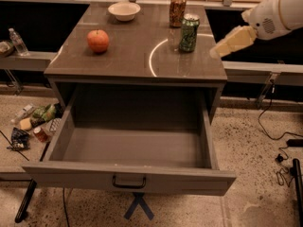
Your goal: Place green can into top drawer
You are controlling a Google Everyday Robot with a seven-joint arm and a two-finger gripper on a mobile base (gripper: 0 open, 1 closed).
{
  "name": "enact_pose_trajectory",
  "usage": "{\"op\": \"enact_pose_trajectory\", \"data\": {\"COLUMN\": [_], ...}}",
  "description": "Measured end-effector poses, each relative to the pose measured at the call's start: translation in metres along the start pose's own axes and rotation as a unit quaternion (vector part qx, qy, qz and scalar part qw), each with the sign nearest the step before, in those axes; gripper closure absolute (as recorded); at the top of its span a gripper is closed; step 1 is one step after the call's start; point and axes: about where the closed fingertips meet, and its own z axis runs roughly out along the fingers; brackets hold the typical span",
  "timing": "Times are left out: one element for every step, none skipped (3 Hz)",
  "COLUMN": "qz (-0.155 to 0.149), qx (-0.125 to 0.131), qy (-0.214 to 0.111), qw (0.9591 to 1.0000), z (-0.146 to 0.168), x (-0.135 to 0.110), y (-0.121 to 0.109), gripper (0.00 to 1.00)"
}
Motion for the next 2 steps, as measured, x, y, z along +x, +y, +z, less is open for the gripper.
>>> {"op": "enact_pose_trajectory", "data": {"qz": [0.058, 0.084], "qx": [0.054, 0.057], "qy": [-0.042, -0.049], "qw": [0.9960, 0.9936], "z": [0.0291, 0.0297], "x": [-0.0194, -0.0228], "y": [-0.0492, -0.0511], "gripper": [0.00, 0.00]}}
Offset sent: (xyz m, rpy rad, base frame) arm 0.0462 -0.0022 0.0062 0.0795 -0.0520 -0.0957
